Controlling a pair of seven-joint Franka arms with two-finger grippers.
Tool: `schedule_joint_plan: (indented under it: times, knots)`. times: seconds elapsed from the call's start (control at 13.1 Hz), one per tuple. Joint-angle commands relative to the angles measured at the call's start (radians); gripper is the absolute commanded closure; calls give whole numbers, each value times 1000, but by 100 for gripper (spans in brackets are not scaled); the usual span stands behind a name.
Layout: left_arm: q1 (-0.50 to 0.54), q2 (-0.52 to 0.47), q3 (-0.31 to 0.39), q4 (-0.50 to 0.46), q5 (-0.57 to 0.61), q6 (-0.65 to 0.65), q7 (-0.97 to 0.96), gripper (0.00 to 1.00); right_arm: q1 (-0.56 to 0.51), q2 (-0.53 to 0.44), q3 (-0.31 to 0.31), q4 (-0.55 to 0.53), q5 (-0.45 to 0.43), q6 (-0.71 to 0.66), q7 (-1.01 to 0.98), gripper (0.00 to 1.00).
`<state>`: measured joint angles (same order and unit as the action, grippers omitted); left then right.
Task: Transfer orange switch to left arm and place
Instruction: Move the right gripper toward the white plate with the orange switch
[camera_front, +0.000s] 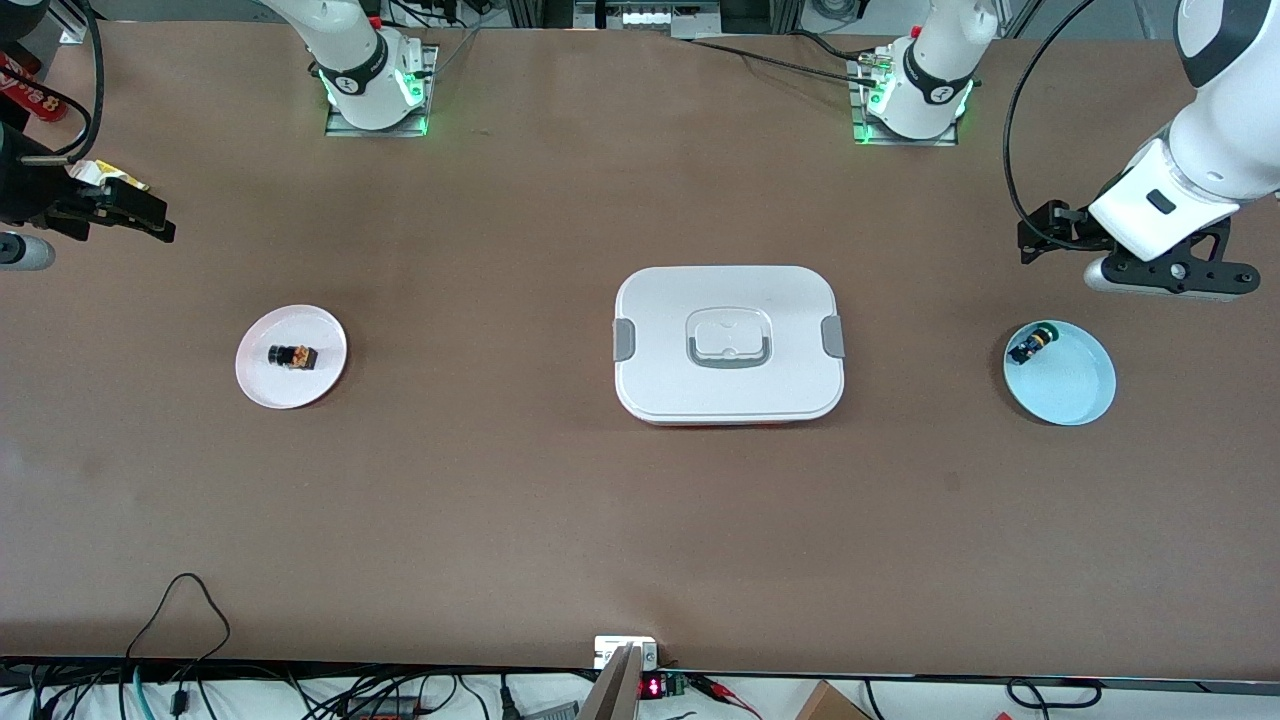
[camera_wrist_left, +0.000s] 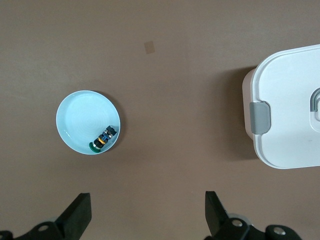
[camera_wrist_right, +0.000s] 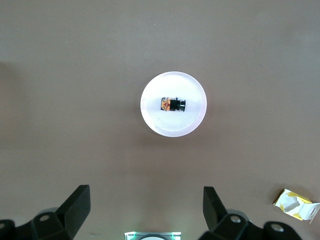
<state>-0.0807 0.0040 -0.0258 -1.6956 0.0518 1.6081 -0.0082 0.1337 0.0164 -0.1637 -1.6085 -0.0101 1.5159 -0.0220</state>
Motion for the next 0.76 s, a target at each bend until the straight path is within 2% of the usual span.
schedule_joint_plan:
  times: [0.0, 0.31, 0.69]
  knots:
    - [1, -6, -5, 17, 3, -23, -9, 0, 1, 0, 6, 16, -11, -22, 10, 0]
    - [2, -6, -5, 17, 3, -23, -9, 0, -2, 10, 6, 16, -8, -17, 10, 0]
    - [2, -6, -5, 17, 3, -22, -9, 0, 0, 114, 6, 16, -8, -6, 10, 0]
